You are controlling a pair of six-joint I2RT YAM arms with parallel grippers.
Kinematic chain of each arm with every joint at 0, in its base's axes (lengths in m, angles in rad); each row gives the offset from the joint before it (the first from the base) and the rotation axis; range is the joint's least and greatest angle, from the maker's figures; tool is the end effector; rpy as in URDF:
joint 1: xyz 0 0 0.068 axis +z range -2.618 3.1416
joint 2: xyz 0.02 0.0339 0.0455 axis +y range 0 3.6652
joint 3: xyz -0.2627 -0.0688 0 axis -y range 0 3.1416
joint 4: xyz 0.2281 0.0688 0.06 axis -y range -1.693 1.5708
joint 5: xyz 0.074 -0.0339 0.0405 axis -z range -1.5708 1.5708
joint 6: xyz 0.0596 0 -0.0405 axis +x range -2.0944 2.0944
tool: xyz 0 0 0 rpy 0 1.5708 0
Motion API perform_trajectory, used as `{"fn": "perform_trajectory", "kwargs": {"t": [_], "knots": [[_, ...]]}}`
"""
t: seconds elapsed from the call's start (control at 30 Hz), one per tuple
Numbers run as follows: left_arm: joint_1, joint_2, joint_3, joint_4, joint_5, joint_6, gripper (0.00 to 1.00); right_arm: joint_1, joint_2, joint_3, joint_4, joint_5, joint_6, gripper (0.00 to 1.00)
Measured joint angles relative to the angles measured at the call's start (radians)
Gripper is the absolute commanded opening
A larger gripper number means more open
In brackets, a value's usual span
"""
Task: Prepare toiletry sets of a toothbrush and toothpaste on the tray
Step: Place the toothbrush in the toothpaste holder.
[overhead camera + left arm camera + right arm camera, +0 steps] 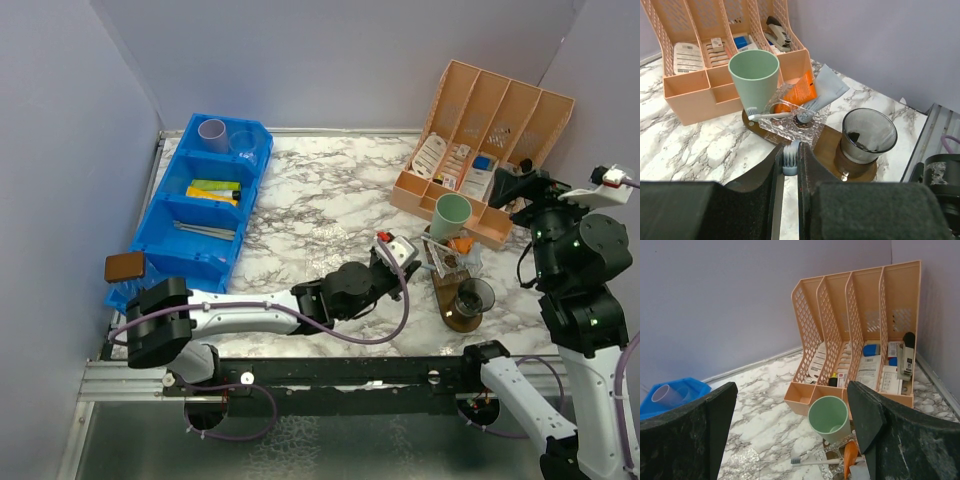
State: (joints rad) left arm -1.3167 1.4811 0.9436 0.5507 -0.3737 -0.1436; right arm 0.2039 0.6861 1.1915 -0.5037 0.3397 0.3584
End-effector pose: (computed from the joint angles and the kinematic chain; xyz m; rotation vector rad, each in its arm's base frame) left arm 0.1097 -0.3358 0.3116 0.6282 1.4973 -0.8532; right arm 0.1191 0.0043 0.4431 0.3849 1.5240 0.1753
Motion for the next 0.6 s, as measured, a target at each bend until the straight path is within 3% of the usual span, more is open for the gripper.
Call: {"fn": "perform_trajectory", "kwargs": {"t": [0.6], "knots": [[0.000,0.137,0.140,0.063,-0.001,0.057,0.00,0.013,-0.032,-0.045,-0.009,0.045,-0.041,0.93]]}}
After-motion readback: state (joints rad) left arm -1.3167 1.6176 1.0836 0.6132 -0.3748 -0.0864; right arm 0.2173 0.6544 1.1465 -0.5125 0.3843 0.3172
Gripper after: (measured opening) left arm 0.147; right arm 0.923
